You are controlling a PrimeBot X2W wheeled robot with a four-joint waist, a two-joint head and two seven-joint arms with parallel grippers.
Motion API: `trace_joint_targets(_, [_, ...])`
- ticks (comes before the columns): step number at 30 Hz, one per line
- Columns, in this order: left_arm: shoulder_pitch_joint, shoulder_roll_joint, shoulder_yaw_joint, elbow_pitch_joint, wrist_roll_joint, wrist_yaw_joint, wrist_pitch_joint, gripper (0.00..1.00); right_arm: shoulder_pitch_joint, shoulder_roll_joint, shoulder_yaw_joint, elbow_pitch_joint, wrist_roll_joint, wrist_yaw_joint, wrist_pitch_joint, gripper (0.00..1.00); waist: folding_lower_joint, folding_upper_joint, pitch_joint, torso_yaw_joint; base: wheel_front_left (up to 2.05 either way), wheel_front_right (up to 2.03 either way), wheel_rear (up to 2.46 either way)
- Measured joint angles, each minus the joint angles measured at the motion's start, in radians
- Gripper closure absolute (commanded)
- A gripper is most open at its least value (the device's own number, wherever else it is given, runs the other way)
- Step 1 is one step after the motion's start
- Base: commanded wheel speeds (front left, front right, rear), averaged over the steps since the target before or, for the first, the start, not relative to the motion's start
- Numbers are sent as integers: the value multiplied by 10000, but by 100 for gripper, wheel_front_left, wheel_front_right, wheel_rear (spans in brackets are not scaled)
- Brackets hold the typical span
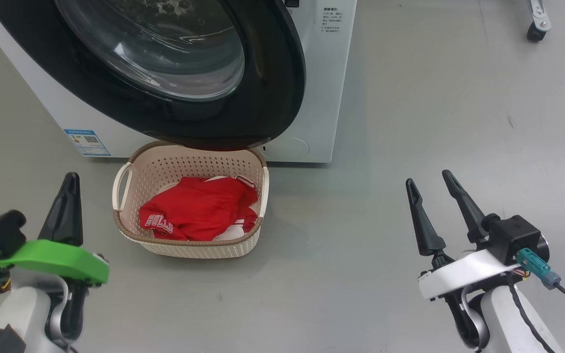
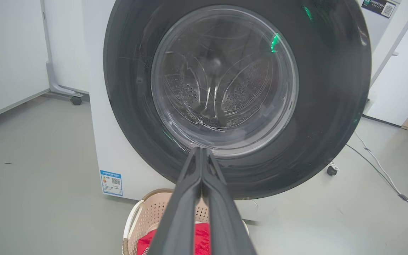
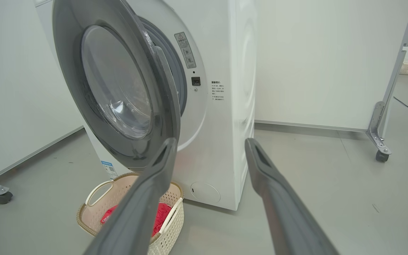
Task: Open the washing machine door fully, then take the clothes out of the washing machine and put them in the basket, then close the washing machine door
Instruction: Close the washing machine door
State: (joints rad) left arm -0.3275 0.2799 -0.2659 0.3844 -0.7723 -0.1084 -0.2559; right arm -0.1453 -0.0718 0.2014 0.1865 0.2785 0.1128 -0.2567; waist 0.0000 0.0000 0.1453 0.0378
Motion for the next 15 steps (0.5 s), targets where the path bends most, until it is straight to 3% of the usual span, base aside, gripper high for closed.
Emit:
trace_joint_targets(4, [330,169,-94,4,696,353,-8,100,105,8,17,-4,0,2,0,0,0,0,-72,36,0,0,0])
trace_joint_targets(7, [568,-38,-21,-29,637,445,-8,100,112,12,8,-23,0,2,0,0,0,0,-112,48,0,0,0])
trace_joint_targets(8, [626,-67,-50,-48,763,520,-8,76,116,13,2,-33,0,4,0,0,0,0,-124,54,0,0,0])
trace_joint_targets(10, [689,-65,-19,-67,1041,694,-8,0,131,15,-4,-38,0,4,0,0,0,0,-145,68,0,0,0])
trace_joint_targets(15, [793,-196,123,-245,1220,844,-8,0,267,31,-4,-35,0,4,0,0,0,0,-191,105,0,0,0])
